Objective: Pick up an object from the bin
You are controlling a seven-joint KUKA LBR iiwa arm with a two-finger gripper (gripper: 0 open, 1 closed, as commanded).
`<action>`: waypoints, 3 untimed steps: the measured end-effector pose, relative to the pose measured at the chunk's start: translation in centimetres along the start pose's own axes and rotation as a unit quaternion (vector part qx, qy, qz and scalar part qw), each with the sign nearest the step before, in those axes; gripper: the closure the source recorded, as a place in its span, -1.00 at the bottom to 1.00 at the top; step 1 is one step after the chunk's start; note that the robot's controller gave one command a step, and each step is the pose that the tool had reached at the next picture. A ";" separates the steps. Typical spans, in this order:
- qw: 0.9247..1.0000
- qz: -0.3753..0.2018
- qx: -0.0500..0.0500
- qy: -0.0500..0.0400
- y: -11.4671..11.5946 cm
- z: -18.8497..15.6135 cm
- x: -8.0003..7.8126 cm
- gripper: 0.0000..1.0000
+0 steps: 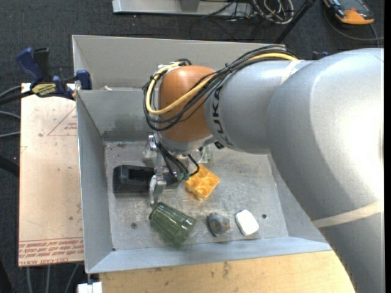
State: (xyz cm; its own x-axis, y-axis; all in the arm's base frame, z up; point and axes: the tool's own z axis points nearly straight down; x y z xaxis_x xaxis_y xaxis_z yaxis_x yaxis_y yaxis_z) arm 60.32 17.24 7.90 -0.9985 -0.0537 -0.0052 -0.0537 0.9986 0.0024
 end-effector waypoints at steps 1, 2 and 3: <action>1.000 0.004 0.000 0.001 -0.1 -0.1 0.0 1.00; 1.000 0.004 0.000 0.001 -0.1 -0.1 0.0 1.00; 1.000 0.004 0.001 0.004 -0.1 -0.5 0.2 1.00</action>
Offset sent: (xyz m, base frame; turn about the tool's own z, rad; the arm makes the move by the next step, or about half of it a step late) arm 0.0000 0.0000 0.0000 0.0000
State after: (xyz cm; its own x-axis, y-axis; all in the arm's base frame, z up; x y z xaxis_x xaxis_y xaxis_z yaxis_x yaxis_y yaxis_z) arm 60.13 17.13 8.38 -0.9989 -0.0462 0.0022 -0.0462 0.9989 0.0005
